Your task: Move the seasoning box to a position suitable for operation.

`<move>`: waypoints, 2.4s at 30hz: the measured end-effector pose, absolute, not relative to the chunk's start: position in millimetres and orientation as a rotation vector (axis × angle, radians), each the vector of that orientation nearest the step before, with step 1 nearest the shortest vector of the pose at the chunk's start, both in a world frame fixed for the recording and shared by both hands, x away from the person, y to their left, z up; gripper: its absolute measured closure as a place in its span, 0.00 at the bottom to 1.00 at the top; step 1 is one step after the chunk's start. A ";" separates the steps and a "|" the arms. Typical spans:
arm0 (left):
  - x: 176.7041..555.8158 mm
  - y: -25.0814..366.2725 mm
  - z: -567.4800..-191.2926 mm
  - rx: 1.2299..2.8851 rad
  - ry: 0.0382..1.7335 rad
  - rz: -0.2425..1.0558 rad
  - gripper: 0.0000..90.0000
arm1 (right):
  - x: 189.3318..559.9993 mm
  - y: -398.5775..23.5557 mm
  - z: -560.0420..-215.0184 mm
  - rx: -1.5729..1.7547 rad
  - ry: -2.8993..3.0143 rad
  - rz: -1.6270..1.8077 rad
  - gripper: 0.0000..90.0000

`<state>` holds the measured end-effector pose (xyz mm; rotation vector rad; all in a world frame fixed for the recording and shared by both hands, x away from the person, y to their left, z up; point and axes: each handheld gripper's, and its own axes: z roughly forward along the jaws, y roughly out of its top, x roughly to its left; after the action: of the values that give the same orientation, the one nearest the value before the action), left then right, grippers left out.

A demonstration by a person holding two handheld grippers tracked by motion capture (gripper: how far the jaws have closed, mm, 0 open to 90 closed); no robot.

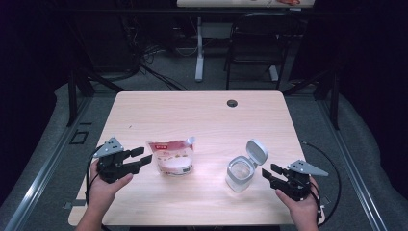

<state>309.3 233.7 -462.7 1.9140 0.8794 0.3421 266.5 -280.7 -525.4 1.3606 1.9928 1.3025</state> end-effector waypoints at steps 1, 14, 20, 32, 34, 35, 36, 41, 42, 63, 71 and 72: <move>311.0 231.7 -460.7 1.919 0.876 0.339 0.59 | 266.7 -280.6 -525.3 1.358 1.995 1.301 0.60; 324.3 213.4 -450.7 1.929 0.874 0.359 0.64 | 264.6 -283.1 -519.7 1.355 1.987 1.321 0.59; 325.2 211.2 -450.7 1.933 0.862 0.352 0.68 | 259.8 -279.4 -493.3 1.284 1.961 1.358 0.59; 323.3 221.2 -454.7 1.915 0.871 0.357 0.72 | 265.1 -244.1 -448.0 1.062 2.026 1.386 0.60; 322.7 221.8 -454.4 1.905 0.875 0.356 0.72 | 266.3 -237.3 -443.1 1.030 2.020 1.385 0.60; 322.4 221.9 -454.3 1.907 0.874 0.356 0.72 | 266.0 -234.2 -440.4 1.019 2.020 1.369 0.60; 322.3 221.7 -454.4 1.906 0.872 0.358 0.72 | 265.9 -231.3 -438.1 1.014 2.015 1.364 0.60; 321.7 221.6 -455.0 1.909 0.872 0.364 0.73 | 266.9 -221.8 -431.4 0.990 2.021 1.365 0.59; 321.6 221.7 -455.1 1.909 0.872 0.365 0.73 | 267.4 -220.4 -430.9 0.985 2.026 1.366 0.59; 323.2 220.6 -457.6 1.915 0.867 0.355 0.77 | 310.6 -156.7 -449.1 0.888 2.209 1.402 0.63; 322.9 221.1 -457.2 1.910 0.868 0.359 0.76 | 325.2 -132.3 -448.7 0.855 2.241 1.459 0.62; 322.9 221.4 -457.2 1.906 0.868 0.358 0.76 | 326.3 -129.3 -448.6 0.847 2.246 1.459 0.62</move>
<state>322.9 221.4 -457.2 1.9061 0.8676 0.3582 326.3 -129.3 -448.6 0.8468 2.2461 1.4587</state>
